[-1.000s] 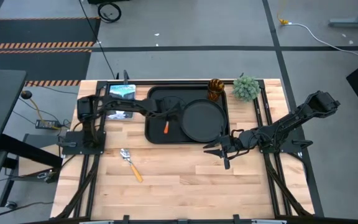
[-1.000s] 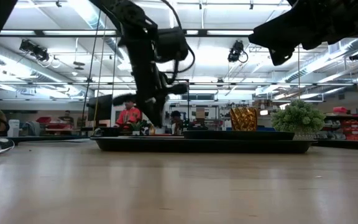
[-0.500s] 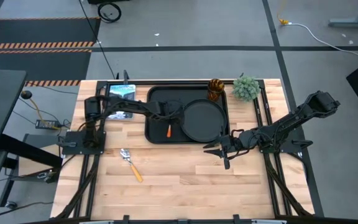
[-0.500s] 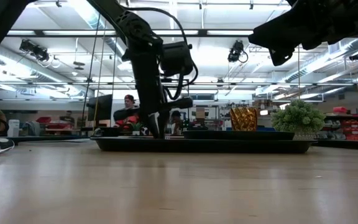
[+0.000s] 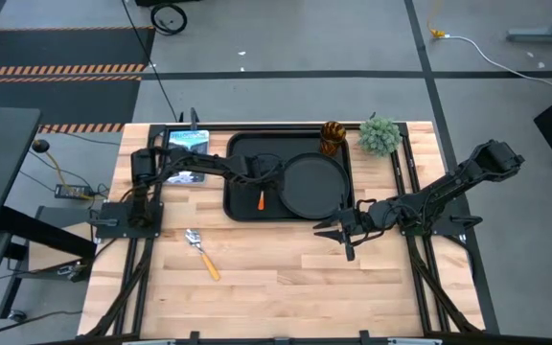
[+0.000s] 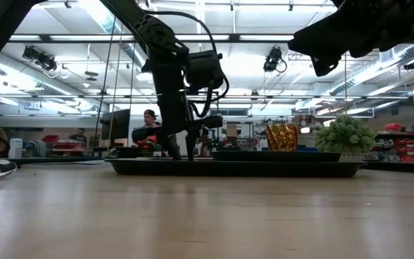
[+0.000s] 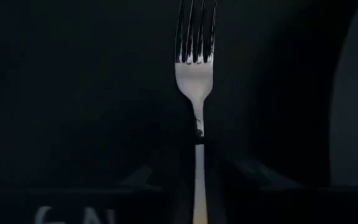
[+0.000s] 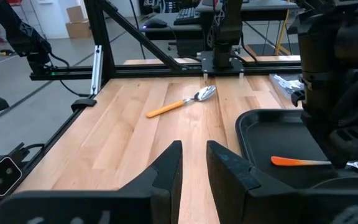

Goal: Pick and place plate/cup/fork/spoon on tray
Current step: Put the orange fork on the black tray to the left of the black plate, then put the yellow spoon on the black tray to the left of the orange fork

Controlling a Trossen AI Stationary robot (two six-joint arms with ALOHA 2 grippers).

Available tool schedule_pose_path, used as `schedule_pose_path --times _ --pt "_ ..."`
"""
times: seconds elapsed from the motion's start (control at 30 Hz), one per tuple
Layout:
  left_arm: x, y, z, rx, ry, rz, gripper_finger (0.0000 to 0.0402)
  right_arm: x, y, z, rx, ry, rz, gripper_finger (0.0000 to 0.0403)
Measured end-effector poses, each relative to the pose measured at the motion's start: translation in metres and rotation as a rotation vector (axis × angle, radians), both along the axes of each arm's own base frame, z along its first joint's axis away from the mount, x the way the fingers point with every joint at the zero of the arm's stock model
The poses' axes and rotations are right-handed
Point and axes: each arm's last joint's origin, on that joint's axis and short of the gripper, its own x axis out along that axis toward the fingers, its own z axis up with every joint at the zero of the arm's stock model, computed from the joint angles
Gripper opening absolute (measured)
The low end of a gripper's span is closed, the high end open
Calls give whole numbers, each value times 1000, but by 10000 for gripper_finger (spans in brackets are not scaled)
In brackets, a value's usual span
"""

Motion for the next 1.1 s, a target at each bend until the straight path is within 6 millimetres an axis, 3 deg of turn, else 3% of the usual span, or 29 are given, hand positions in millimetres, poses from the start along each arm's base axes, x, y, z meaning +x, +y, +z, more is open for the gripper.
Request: schedule_pose_path --times 0.13,0.27,0.47,0.67,0.87,1.1 --pt "-3 -3 9 4 19 -64 121 0 0 -1 -2 8 2 80" --pt "-7 -24 23 -33 26 -134 127 0 0 -2 -6 17 2 80" --pt "-15 -78 47 -73 19 -221 128 0 0 -2 -6 16 1 80" --pt "-25 -144 50 -115 33 -257 128 0 0 -2 -8 23 1 80" --pt "-52 -200 48 -134 109 -152 128 0 0 -2 -5 22 1 80" --pt "-97 -239 48 -80 270 70 128 0 0 -2 -5 22 1 80"
